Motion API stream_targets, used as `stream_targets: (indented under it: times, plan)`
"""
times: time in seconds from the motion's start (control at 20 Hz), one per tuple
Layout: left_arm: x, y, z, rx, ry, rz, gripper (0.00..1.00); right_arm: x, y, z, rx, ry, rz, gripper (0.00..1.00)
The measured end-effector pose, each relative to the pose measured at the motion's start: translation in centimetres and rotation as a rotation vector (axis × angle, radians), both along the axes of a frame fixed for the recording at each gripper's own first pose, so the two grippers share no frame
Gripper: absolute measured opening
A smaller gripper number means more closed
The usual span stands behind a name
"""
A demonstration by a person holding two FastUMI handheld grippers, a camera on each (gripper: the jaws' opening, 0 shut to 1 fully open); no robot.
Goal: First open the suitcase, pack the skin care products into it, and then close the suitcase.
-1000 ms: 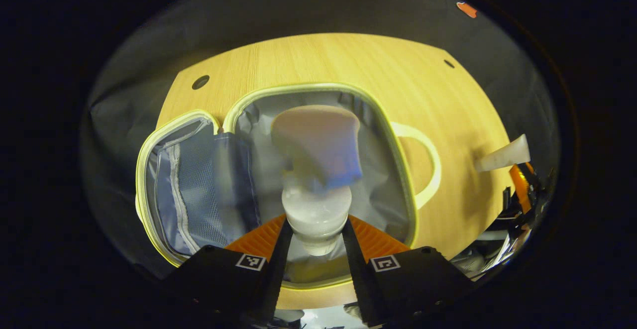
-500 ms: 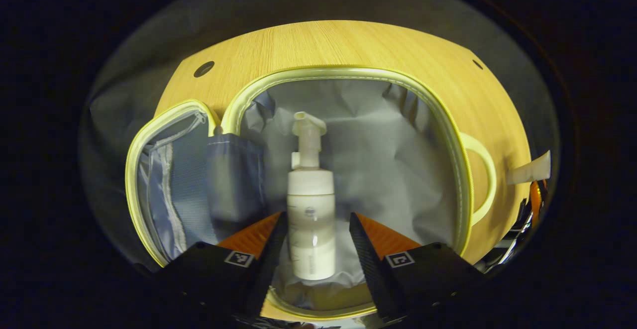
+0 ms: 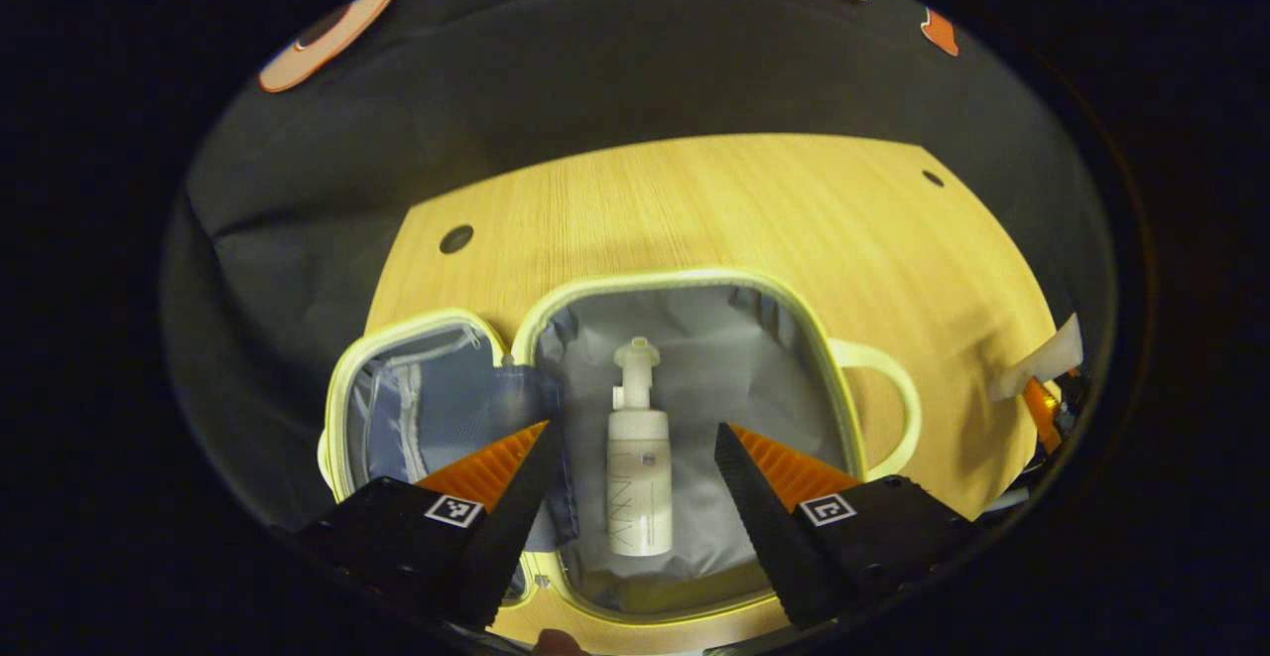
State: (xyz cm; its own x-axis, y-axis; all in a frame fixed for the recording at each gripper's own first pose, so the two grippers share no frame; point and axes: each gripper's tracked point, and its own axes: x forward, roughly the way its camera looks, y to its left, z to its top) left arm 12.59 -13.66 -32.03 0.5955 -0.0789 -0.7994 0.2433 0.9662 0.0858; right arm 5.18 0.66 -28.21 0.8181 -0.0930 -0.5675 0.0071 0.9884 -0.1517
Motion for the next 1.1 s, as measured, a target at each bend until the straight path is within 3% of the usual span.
stream_targets:
  times: [0.25, 0.4, 0.45, 0.75, 0.85, 0.9, 1.05, 1.1]
  plan:
    - [-2.0, -0.5, 5.9, -0.076, -0.174, 0.012, 1.00, -0.2, 0.1, -1.5, -0.022, 0.080, 0.015, 0.95]
    - [-4.0, 0.3, 7.6, -0.143, -0.203, 0.062, 0.99, 0.4, -0.3, -2.3, -0.046, 0.095, 0.010, 0.66]
    - [-4.7, 0.6, 8.1, -0.175, -0.209, 0.084, 0.99, 0.6, 0.0, -2.4, -0.044, 0.098, 0.013, 0.67]
    - [-8.5, 4.2, 7.4, -0.306, -0.157, 0.231, 0.97, 1.0, 0.2, -2.6, -0.048, 0.115, 0.022, 0.39]
    - [-9.4, 5.4, 7.4, -0.318, -0.157, 0.261, 0.99, 0.8, 0.3, -2.5, -0.013, 0.152, 0.010, 0.43]
    - [-9.7, 6.0, 7.6, -0.320, -0.164, 0.274, 0.99, 0.7, 0.5, -2.3, 0.008, 0.167, 0.003, 0.36]
    - [-10.1, 7.5, 8.3, -0.333, -0.209, 0.288, 0.99, 0.7, 1.8, -0.6, 0.031, 0.191, 0.028, 0.30]
    - [-10.1, 7.9, 8.5, -0.334, -0.219, 0.291, 0.99, 0.7, 2.9, 0.1, 0.047, 0.201, 0.050, 0.35]
